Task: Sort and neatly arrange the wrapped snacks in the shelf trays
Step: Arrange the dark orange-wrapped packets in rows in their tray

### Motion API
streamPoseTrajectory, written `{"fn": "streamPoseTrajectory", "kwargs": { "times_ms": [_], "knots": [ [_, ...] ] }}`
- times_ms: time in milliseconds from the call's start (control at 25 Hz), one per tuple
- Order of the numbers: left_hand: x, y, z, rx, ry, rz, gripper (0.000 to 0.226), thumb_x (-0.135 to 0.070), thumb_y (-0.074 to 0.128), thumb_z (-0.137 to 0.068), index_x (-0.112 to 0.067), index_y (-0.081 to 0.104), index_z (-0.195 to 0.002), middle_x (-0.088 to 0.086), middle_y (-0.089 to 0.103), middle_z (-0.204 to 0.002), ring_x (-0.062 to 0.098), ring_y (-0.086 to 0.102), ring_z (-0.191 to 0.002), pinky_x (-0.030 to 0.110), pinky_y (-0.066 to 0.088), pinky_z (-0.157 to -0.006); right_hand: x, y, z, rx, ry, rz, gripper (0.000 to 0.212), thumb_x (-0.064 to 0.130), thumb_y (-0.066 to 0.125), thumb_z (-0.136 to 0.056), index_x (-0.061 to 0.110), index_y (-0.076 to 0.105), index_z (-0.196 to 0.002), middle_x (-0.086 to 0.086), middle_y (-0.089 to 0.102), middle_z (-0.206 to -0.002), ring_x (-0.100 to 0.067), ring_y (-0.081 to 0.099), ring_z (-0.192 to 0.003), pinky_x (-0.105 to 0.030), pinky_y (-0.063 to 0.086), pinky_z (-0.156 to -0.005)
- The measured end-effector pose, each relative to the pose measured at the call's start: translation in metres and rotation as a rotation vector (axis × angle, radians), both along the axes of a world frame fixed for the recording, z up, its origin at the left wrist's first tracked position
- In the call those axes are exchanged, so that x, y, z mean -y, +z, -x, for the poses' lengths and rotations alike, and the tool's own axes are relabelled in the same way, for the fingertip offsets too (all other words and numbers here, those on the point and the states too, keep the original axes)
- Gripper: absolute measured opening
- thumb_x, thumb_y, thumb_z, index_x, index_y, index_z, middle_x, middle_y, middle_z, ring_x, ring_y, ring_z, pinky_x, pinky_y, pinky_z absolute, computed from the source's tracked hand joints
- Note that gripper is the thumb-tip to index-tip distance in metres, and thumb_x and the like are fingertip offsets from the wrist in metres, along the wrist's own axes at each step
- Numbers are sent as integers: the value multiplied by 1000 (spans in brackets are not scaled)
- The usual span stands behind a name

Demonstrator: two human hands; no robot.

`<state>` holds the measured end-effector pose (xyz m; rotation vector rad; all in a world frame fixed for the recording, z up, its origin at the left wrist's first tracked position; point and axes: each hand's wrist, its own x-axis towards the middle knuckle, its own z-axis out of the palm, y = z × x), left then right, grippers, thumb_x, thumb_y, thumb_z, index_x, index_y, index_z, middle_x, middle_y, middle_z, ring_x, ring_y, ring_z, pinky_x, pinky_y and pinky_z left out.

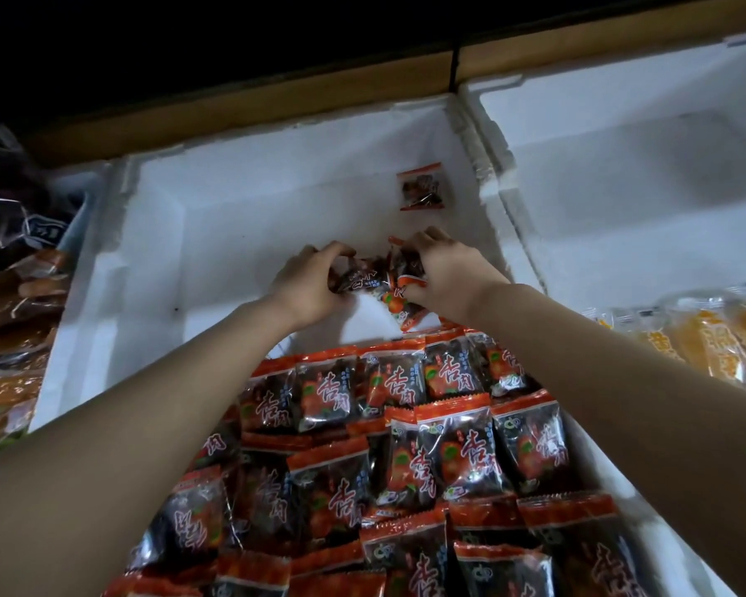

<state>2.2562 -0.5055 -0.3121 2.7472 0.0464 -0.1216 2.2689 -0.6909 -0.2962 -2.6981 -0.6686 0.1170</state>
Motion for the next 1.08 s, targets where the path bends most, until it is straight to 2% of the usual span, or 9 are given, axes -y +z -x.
{"fn": "streamPoseTrajectory", "kwargs": {
  "times_ms": [160,280,360,480,560,720,880,960,1080],
  "knots": [
    [-8,-4,16,67,98,-38,33,-18,59,-90,-8,55,-121,17,60,-120,33,56,-107,30,41,-83,-8,3,5,35,0,80,35,23,48,-93,8,47,-125,-13,46,-123,-38,56,-103,-43,46,-85],
    [-5,7,29,193,228,149,30,-17,55,-93,-6,55,-121,13,62,-117,29,60,-104,27,43,-87,-8,4,-1,111,-49,58,32,18,41,-97,5,51,-125,-16,50,-123,-36,55,-106,-39,43,-86],
    [0,17,35,215,292,350,28,-18,55,-94,-8,54,-120,10,63,-112,29,63,-98,31,49,-90,-3,6,-4,147,-82,-21,31,14,39,-98,3,54,-123,-19,57,-118,-34,55,-105,-36,43,-84],
    [17,31,46,185,422,770,32,-26,57,-94,-5,49,-117,10,60,-95,23,63,-76,42,56,-82,4,22,4,153,-195,-431,26,15,43,-99,6,61,-116,-11,62,-99,-26,56,-84,-26,41,-71],
    [31,43,54,113,540,1079,48,-43,54,-93,-1,50,-116,17,59,-90,26,63,-77,43,56,-85,4,32,23,224,-160,-638,25,11,47,-97,8,63,-116,-3,59,-100,-17,57,-85,-18,44,-75],
    [43,59,71,-81,590,1544,52,-46,41,-95,2,59,-106,18,69,-95,25,68,-86,34,57,-85,-2,25,62,237,68,-655,25,6,55,-92,16,68,-112,-2,62,-105,-5,57,-94,-13,46,-86],
    [29,49,80,49,535,1508,32,-5,65,-84,2,61,-115,15,70,-105,21,68,-90,28,57,-79,-4,15,71,153,295,-634,24,-3,56,-88,10,69,-102,1,63,-101,0,56,-97,-7,40,-90],
    [17,40,80,160,574,1354,37,-2,70,-79,-3,61,-114,11,72,-103,21,69,-93,33,55,-84,-8,9,60,123,262,-567,26,-4,53,-89,12,64,-105,0,61,-105,-3,55,-99,-9,39,-91],
    [4,32,81,275,571,1127,43,-8,78,-74,-11,60,-112,4,69,-105,17,66,-97,36,56,-85,-15,-8,10,178,138,-282,41,0,52,-89,8,47,-129,-10,45,-133,-22,45,-122,-22,31,-102]
  ]
}}
